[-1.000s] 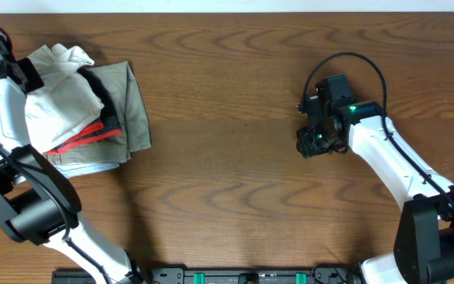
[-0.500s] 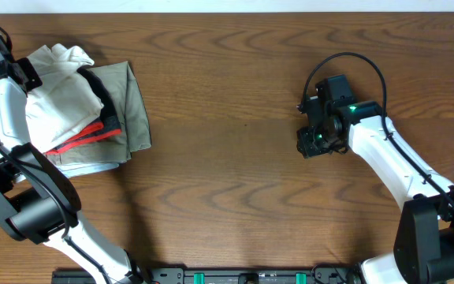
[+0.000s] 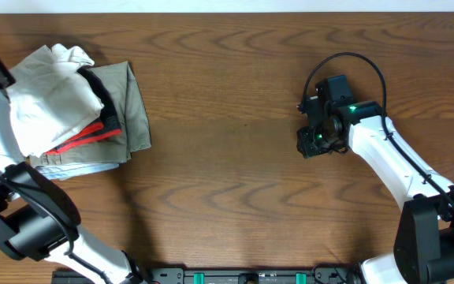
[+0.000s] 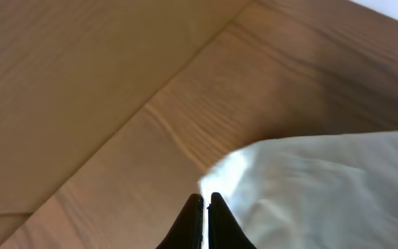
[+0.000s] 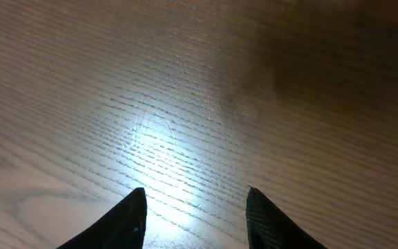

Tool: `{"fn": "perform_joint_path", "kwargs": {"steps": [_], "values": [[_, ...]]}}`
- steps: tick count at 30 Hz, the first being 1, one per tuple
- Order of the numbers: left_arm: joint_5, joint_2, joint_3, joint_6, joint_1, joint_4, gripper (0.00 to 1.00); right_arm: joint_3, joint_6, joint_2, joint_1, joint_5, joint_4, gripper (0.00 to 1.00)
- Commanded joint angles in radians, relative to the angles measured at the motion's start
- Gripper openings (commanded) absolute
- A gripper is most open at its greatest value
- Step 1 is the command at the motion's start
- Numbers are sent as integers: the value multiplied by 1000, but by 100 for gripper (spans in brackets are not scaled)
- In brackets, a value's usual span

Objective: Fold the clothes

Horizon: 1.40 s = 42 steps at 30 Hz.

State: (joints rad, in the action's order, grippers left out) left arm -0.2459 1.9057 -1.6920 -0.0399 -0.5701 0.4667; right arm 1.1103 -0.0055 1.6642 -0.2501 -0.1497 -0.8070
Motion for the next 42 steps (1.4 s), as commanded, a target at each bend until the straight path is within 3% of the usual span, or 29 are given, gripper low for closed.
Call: {"fn": "perform_joint_path", "kwargs": {"steps": [1,2,3,4,7,11,23,24,27,28,35,42], "values": [[66,-9,-8,30,-16,15,7,1,-2,4,-5,-4,1,45],[121,-9,-8,30,-19,24,13,1,2,4,-5,-4,3,45],[169,-8,-8,30,-21,29,39,1,2,4,-5,-4,4,45],[217,-6,-8,30,-21,32,49,1,2,4,-5,-5,6,46],[313,3,-8,31,-20,37,49,1,3,4,-5,-5,5,46],[321,26,-8,45,-21,48,49,1,9,4,-5,-5,3,46],[321,142,-8,45,-21,43,47,1,9,4,-6,-5,2,45],[321,148,-8,45,-21,40,42,1,9,4,-6,-5,2,45],[321,144,-10,41,-21,32,10,1,13,4,-6,-5,1,45],[320,137,-13,41,-21,31,7,1,16,4,-6,-5,2,44],[294,59,-42,42,-21,17,6,1,20,4,-6,-5,3,44],[106,17,-42,98,-21,43,6,1,20,4,-6,-4,3,44]]}}
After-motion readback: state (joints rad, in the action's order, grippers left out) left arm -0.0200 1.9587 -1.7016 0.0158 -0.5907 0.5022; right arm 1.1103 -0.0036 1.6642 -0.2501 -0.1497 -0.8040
